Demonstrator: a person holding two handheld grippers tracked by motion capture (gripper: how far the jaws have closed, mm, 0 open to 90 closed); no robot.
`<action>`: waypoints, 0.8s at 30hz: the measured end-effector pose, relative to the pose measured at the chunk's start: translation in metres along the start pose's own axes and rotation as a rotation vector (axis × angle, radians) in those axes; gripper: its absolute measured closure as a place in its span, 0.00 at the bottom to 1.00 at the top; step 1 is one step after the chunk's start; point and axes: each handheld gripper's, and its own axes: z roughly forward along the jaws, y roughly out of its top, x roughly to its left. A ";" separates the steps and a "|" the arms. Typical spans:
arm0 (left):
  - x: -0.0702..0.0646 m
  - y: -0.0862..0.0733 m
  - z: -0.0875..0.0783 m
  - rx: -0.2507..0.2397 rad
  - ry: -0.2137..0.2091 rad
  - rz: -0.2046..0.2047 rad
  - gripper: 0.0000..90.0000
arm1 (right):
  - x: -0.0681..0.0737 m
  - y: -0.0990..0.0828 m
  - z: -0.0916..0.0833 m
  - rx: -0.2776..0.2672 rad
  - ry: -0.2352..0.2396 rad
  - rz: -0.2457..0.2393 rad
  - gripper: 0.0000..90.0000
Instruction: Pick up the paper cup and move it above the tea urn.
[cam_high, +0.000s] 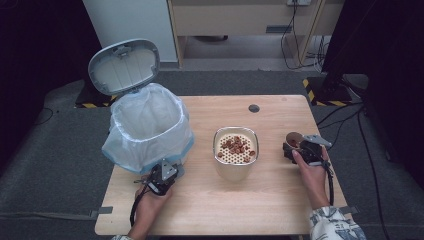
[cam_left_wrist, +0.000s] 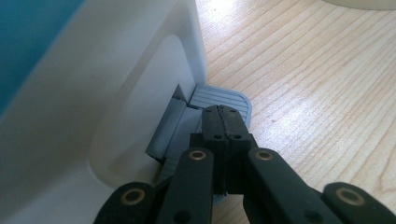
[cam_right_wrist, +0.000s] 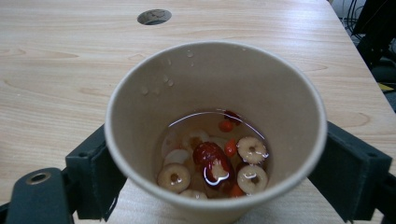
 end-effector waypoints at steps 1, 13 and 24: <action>0.000 0.000 0.000 -0.001 0.001 0.000 1.00 | 0.000 0.000 0.001 -0.002 0.000 0.002 0.18; 0.000 0.000 0.000 -0.001 0.000 -0.002 1.00 | 0.000 -0.004 0.010 -0.028 0.025 -0.020 0.27; 0.000 0.000 0.000 -0.001 0.001 0.000 1.00 | 0.001 -0.002 0.008 -0.055 0.023 -0.024 0.25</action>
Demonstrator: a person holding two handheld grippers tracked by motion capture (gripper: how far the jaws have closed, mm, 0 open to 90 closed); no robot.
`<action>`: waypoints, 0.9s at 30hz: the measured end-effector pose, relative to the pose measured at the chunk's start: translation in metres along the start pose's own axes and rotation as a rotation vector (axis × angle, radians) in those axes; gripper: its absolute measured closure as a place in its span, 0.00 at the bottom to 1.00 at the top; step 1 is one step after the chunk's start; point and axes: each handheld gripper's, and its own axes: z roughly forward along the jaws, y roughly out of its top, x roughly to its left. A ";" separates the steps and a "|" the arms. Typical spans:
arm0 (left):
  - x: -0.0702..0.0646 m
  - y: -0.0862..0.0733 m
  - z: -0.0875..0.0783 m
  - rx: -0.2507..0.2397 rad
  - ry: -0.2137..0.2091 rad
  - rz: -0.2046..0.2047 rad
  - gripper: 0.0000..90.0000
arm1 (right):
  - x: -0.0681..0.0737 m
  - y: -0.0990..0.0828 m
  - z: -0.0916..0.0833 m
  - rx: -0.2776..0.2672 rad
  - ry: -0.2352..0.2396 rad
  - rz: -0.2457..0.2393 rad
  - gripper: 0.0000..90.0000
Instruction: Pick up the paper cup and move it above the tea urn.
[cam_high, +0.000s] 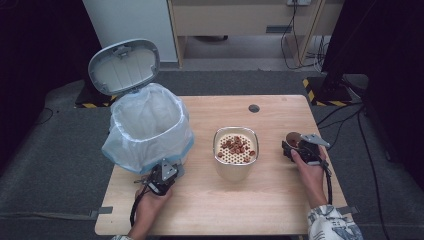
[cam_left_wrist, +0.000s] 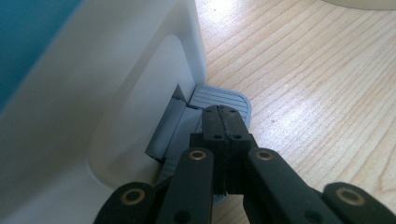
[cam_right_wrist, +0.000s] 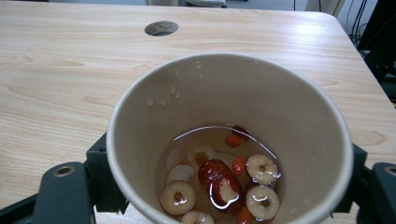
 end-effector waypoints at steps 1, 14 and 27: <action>0.000 0.000 0.000 0.000 0.000 0.000 1.00 | 0.000 0.000 0.000 -0.004 -0.001 -0.001 0.26; 0.000 0.000 0.000 0.000 0.000 0.000 1.00 | -0.001 0.008 -0.010 -0.016 0.042 -0.037 0.31; 0.000 0.000 0.000 0.000 -0.001 -0.001 1.00 | 0.006 0.036 -0.030 -0.052 0.076 -0.126 0.33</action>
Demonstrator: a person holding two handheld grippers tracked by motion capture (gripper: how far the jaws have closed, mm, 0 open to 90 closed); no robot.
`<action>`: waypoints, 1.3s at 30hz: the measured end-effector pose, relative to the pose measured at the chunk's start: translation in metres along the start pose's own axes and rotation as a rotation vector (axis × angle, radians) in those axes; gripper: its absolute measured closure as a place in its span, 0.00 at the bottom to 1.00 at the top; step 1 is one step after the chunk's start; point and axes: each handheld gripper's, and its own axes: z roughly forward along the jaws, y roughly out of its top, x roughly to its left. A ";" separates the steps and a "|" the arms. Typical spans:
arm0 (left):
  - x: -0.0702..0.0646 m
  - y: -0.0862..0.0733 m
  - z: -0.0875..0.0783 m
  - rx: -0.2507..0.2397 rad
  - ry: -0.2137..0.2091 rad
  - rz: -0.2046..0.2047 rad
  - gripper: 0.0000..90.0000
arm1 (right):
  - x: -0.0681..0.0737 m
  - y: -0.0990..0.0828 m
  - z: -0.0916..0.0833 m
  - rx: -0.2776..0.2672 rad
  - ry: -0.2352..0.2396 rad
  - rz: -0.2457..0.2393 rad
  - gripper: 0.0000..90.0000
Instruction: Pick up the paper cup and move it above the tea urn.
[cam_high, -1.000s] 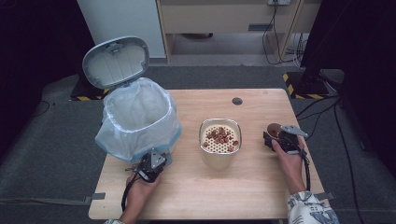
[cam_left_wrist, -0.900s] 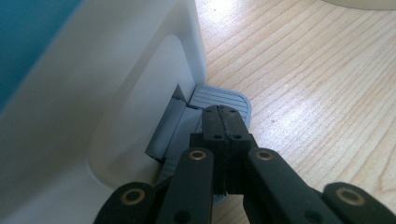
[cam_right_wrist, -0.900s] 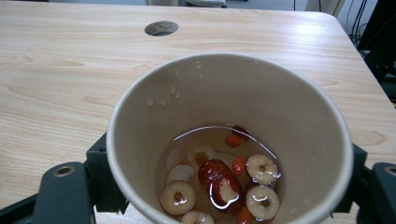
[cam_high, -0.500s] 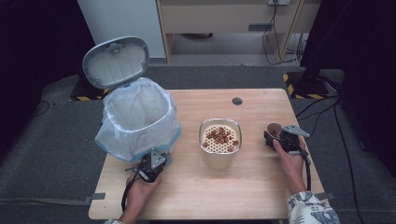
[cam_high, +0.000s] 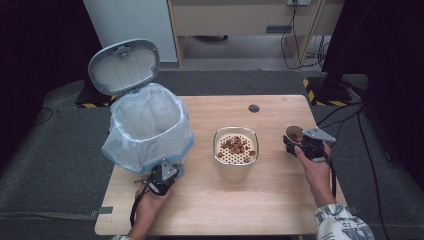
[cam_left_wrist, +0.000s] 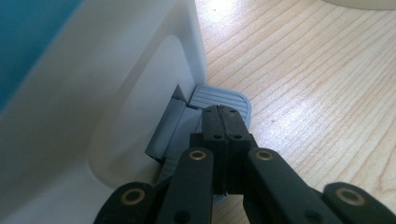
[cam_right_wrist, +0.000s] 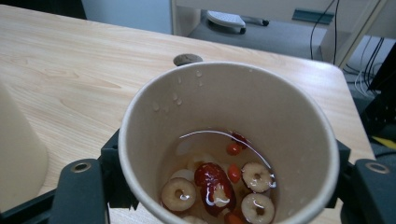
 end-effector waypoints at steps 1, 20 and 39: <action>0.000 0.000 0.000 -0.001 0.000 0.000 1.00 | 0.000 0.003 -0.001 -0.001 -0.001 -0.003 0.34; 0.000 0.000 0.000 0.000 0.001 -0.003 1.00 | 0.008 0.062 -0.022 -0.048 0.041 -0.113 0.35; 0.000 0.000 0.000 -0.002 0.002 -0.003 1.00 | 0.016 0.098 -0.025 -0.068 0.074 -0.139 0.35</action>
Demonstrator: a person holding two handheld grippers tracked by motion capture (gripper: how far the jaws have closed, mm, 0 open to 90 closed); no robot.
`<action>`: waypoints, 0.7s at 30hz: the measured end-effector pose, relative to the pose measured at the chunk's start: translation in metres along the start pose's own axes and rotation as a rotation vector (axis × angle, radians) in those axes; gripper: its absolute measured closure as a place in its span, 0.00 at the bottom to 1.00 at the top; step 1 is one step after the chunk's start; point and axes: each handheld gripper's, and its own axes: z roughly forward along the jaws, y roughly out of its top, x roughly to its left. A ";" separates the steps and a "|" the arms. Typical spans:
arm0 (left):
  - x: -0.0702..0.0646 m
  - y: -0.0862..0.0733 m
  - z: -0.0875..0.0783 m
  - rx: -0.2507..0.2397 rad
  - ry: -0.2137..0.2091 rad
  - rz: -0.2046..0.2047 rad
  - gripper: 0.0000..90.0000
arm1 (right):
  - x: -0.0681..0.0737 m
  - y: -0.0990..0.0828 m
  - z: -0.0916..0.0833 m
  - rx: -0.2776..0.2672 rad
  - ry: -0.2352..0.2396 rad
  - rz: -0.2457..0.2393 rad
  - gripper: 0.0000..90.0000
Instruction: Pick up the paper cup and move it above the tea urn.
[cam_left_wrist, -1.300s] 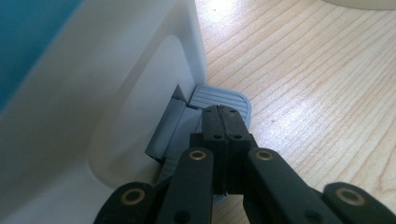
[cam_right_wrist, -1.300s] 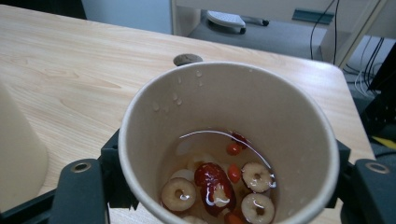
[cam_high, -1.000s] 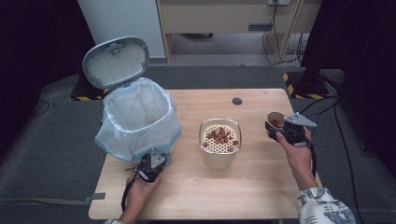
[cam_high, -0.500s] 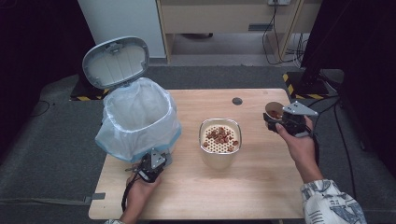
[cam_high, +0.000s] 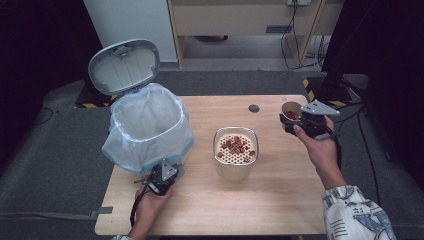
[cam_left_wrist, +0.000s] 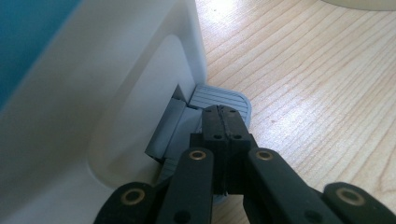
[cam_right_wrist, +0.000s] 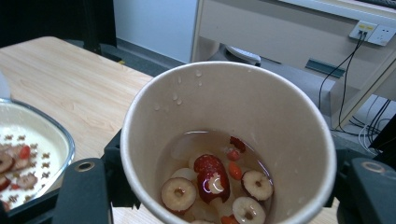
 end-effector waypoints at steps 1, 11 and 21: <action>0.000 0.000 0.000 0.001 0.000 0.000 1.00 | 0.000 0.001 0.000 -0.002 0.000 0.004 0.35; 0.000 0.000 0.000 -0.001 0.001 -0.001 1.00 | 0.001 0.010 0.000 -0.009 0.005 0.020 0.35; 0.000 0.000 0.000 0.001 0.000 -0.001 1.00 | 0.005 0.014 0.001 -0.008 0.023 0.024 0.35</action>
